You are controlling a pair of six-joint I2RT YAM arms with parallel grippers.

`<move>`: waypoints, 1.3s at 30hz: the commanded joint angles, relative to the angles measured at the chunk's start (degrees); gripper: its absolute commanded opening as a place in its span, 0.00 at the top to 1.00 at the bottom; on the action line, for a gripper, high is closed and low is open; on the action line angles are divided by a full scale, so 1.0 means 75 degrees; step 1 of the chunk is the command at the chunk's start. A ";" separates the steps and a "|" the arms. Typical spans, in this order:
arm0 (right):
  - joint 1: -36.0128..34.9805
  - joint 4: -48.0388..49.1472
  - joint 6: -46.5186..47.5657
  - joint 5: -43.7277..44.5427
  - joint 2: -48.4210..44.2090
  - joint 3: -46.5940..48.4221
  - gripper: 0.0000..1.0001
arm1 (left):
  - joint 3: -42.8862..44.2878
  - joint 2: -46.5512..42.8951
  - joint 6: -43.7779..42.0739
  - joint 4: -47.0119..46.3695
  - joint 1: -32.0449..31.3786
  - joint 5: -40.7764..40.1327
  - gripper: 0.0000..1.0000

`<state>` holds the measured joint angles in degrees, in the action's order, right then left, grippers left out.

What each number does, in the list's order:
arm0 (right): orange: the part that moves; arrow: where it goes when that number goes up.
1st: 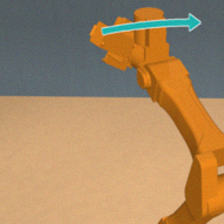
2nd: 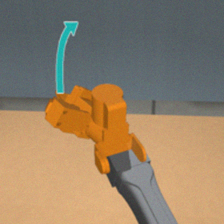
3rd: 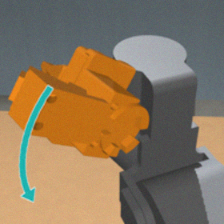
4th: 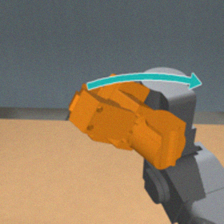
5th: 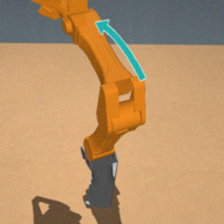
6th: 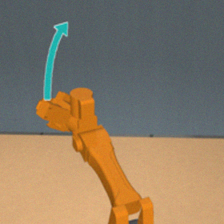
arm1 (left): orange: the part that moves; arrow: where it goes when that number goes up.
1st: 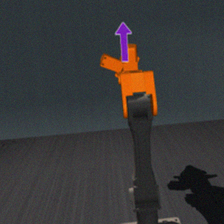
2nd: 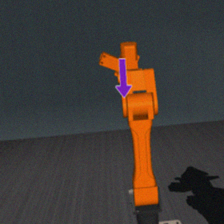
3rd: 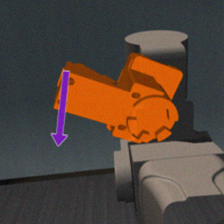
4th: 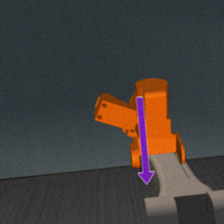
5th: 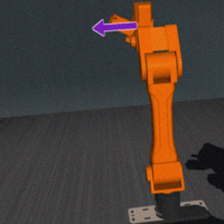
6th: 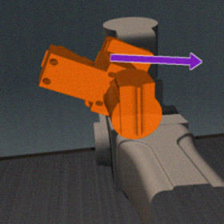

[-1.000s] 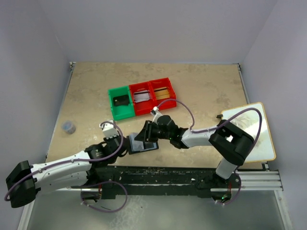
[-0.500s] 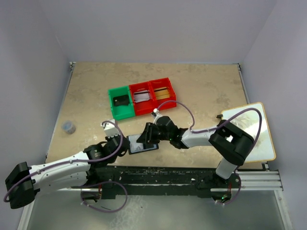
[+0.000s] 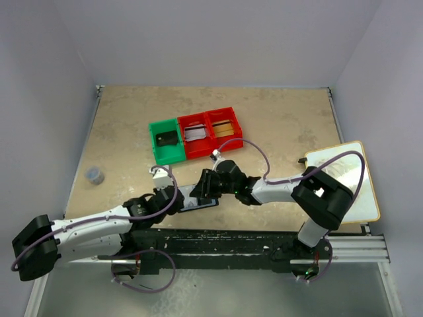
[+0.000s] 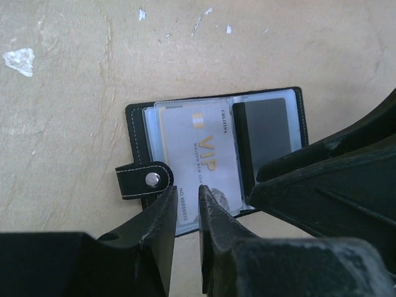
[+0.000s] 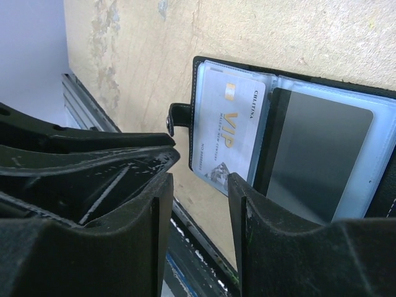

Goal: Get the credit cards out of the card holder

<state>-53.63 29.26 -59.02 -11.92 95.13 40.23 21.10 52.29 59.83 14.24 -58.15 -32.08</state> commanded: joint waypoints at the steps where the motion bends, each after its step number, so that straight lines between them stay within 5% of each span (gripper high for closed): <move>1: -0.0003 -0.0003 0.0151 0.0078 0.0066 0.0034 0.56 | 0.0101 0.0456 -0.0010 -0.0390 0.0010 0.0337 0.82; 23: 0.0020 0.1860 -0.0881 -0.0331 0.0748 -0.0785 0.65 | -0.0326 0.1067 0.0073 -0.0757 0.0008 0.0390 0.91; 39: 0.0259 0.2450 -0.1090 -0.0142 0.0472 -0.1415 0.97 | -0.0329 0.1093 0.0025 -0.0771 0.0007 0.0409 0.94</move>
<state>-52.69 45.17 -67.09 -14.04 101.47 31.18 19.49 60.51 60.42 9.39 -58.15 -29.56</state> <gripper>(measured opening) 0.038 0.067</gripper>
